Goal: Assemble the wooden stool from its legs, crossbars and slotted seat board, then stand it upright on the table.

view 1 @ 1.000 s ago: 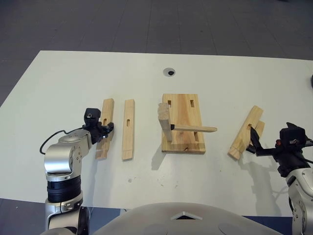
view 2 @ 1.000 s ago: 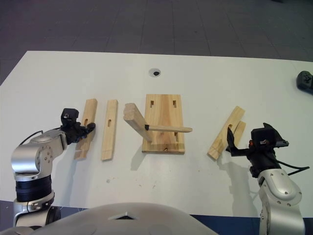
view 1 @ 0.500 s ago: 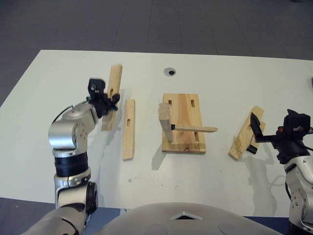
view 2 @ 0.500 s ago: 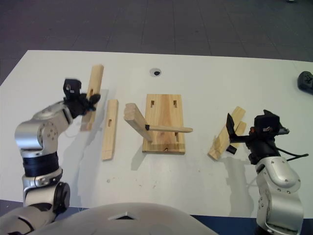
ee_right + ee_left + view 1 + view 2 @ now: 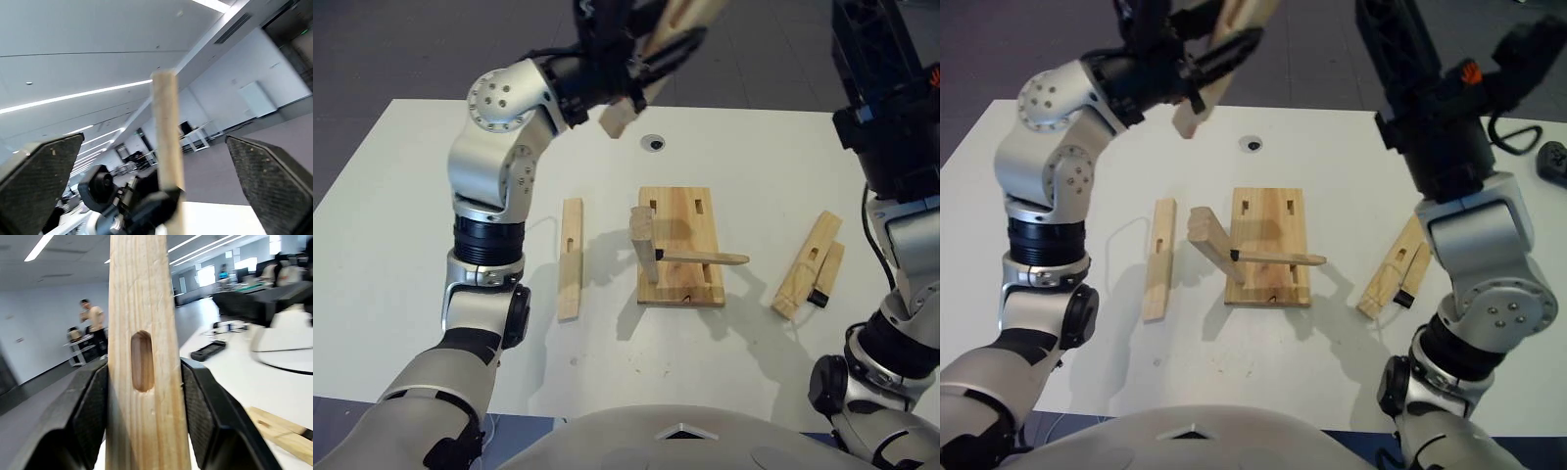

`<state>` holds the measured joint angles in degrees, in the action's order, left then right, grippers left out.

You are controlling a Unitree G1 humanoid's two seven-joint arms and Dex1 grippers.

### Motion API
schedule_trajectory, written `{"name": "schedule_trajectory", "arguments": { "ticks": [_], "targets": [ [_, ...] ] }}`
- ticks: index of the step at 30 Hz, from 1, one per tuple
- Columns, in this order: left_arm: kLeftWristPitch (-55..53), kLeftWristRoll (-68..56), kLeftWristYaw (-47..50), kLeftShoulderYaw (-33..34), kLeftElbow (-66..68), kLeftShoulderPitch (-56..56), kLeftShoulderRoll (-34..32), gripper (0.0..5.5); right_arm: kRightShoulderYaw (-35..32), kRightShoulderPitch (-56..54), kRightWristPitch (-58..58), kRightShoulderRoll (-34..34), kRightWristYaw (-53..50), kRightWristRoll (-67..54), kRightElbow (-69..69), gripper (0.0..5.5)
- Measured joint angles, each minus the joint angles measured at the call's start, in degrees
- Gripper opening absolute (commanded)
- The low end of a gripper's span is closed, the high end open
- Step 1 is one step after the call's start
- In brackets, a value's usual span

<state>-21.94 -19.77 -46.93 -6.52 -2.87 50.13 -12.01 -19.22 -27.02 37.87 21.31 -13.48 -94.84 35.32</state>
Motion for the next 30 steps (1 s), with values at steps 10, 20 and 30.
{"name": "schedule_trajectory", "arguments": {
  "ticks": [10, 20, 30],
  "targets": [
    [2.61, 0.74, -0.32, -2.17, -1.50, -0.47, 0.06, 2.06, 5.41, -1.18, -4.72, 0.57, -8.48, 6.31, 0.06, 4.68],
    [3.22, 2.91, 1.79, -5.72, -4.90, -5.32, -0.03, 2.06, 6.94, -1.16, -9.09, 0.34, -16.50, 9.79, 4.92, 3.09],
    [4.29, 4.49, 2.55, -5.97, -4.90, -5.56, -0.33, 2.06, 7.79, -1.16, -10.93, 0.40, -18.95, 9.72, 5.03, 1.31]
  ]
}}
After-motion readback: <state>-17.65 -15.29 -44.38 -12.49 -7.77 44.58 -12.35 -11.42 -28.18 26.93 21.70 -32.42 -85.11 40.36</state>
